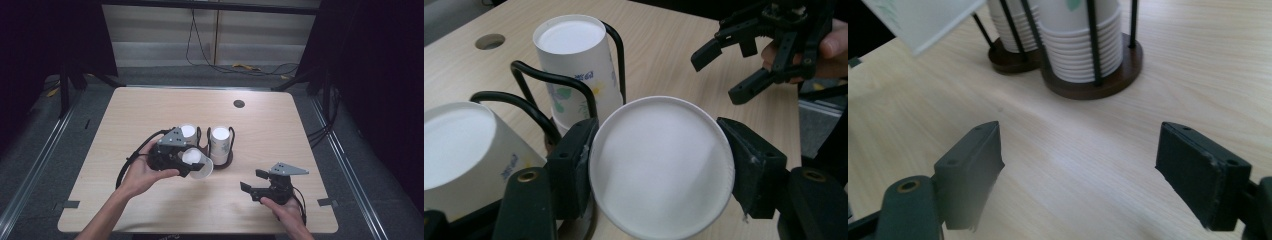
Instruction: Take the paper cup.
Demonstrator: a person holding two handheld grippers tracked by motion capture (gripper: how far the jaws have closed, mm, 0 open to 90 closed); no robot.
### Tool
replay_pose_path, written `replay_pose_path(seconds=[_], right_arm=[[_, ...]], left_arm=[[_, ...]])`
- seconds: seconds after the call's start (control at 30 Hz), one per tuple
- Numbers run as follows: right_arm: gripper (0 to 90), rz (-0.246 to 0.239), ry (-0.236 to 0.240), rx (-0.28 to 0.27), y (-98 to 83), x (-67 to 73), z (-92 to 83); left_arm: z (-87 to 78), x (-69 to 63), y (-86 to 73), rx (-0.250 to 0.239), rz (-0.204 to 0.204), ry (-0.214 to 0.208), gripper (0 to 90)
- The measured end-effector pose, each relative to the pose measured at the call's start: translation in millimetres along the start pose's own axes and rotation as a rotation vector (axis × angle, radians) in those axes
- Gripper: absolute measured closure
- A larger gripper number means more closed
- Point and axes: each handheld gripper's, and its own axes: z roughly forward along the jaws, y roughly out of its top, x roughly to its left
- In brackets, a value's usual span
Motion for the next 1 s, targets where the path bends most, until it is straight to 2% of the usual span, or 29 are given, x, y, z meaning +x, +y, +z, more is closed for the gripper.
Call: replay_pose_path(seconds=[0.13,0.27,0.33,0.37,0.47,0.53,0.57,0.63,0.7,0.8,0.83,1.0], right_arm=[[15.7,-0.026,0.042,-0.007,3.7,7.7,2.7],[13.7,-0.055,0.089,-0.006,9.2,14.6,5.8],[13.7,-0.052,0.118,-0.009,11.3,17.4,8.0],[13.7,-0.053,0.139,-0.01,13.0,19.4,10.4],[13.7,-0.086,0.163,-0.007,16.7,27.8,16.4],[13.9,-0.092,0.178,-0.027,16.5,32.4,20.0],[14.0,-0.098,0.19,-0.036,15.8,33.6,22.3],[13.9,-0.107,0.204,-0.036,15.0,36.6,24.6],[13.9,-0.129,0.21,-0.041,14.6,39.0,24.3],[13.9,-0.136,0.227,-0.043,12.7,39.7,24.6],[13.9,-0.137,0.229,-0.042,11.9,39.8,25.3],[13.8,-0.147,0.25,-0.023,8.1,40.6,29.0]], left_arm=[[7.3,2.8,-6.7,0.035,0.016,0.013,35.8],[9.4,1.7,-10.6,0.011,0.005,-0.018,35.8],[10.2,1.4,-11.2,-0.019,-0.008,-0.048,35.8],[10.5,1.4,-11.6,-0.025,-0.001,-0.057,35.8],[12.7,0.1,-14.9,-0.045,-0.012,-0.089,35.8],[14.3,1.9,-18.9,-0.075,-0.048,-0.136,35.8],[14.7,2.5,-20.9,-0.079,-0.056,-0.131,35.8],[15.3,3.6,-24.4,-0.051,-0.04,-0.095,35.8],[16.3,5.3,-28.9,-0.074,-0.066,-0.112,35.8],[18.2,5.5,-33.1,-0.085,-0.074,-0.121,35.8],[18.6,5.1,-34.1,-0.103,-0.079,-0.133,35.8],[19.9,-2.0,-33.9,-0.121,-0.064,-0.156,35.8]])
